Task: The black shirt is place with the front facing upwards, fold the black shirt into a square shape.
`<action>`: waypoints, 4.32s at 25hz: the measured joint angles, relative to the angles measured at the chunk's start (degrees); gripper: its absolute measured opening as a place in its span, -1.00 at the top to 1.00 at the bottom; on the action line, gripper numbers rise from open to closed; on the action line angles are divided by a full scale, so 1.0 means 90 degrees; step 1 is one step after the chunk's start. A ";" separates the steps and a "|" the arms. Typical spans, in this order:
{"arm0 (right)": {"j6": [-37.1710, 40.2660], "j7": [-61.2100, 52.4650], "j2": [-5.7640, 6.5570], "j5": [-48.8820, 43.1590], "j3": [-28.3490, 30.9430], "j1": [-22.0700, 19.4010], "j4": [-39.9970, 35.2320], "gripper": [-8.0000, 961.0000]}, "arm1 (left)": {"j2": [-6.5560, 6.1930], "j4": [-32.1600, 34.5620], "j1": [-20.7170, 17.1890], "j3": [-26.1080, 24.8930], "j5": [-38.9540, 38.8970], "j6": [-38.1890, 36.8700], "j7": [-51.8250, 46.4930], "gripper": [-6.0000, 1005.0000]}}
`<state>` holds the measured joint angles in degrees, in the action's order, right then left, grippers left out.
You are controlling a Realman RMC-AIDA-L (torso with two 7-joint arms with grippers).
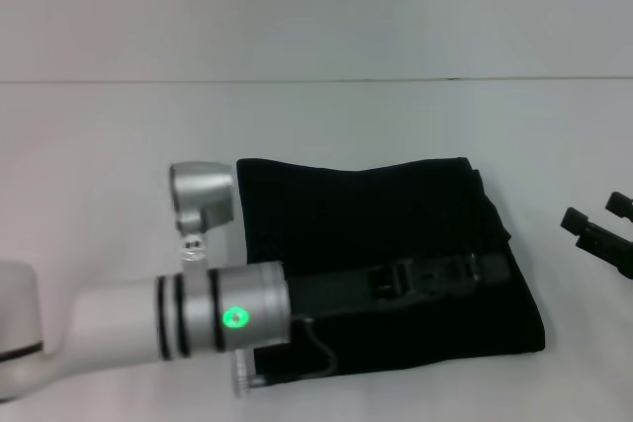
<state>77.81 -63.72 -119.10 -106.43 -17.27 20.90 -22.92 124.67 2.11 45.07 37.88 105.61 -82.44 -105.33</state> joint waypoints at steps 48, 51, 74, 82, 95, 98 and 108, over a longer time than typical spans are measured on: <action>-0.0091 0.0661 -0.0058 -0.0017 -0.1172 0.0288 0.0676 -0.94 | -0.0259 0.2763 -0.2025 -0.0510 -0.0114 -0.0982 0.0970 -0.93; 0.0123 0.1052 -0.0078 -0.0013 -0.1036 0.0403 0.0678 -0.95 | -0.0261 0.2763 -0.2030 -0.0560 -0.0114 -0.0975 0.0970 -0.93; -0.1723 0.1634 -0.0083 -0.0020 -0.1035 0.1020 0.1570 -0.94 | -0.0259 0.2724 -0.2039 -0.0606 -0.0114 -0.0951 0.0907 -0.93; -0.0485 0.1884 -0.0084 0.0055 -0.0433 0.0765 0.1312 -0.94 | -0.0280 0.2717 -0.2043 -0.0733 -0.0113 -0.0954 0.0804 -0.92; -0.1991 0.1934 -0.0125 0.0200 -0.0461 0.2168 0.1864 -0.94 | -0.0229 0.2705 -0.2051 -0.0762 -0.0113 -0.0951 0.0804 -0.92; -0.2246 0.1918 -0.0133 0.0193 -0.0518 0.2248 0.1919 -0.94 | -0.0227 0.2697 -0.2070 -0.0762 -0.0113 -0.0949 0.0804 -0.92; -0.2765 0.1759 -0.0119 0.0206 -0.0542 0.1991 0.1980 -0.94 | -0.0231 0.2617 -0.2093 -0.0761 -0.0114 -0.0952 0.0812 -0.92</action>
<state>52.93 -47.89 -120.17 -104.58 -22.15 38.82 -5.10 122.59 25.67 26.24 31.03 104.59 -91.01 -98.02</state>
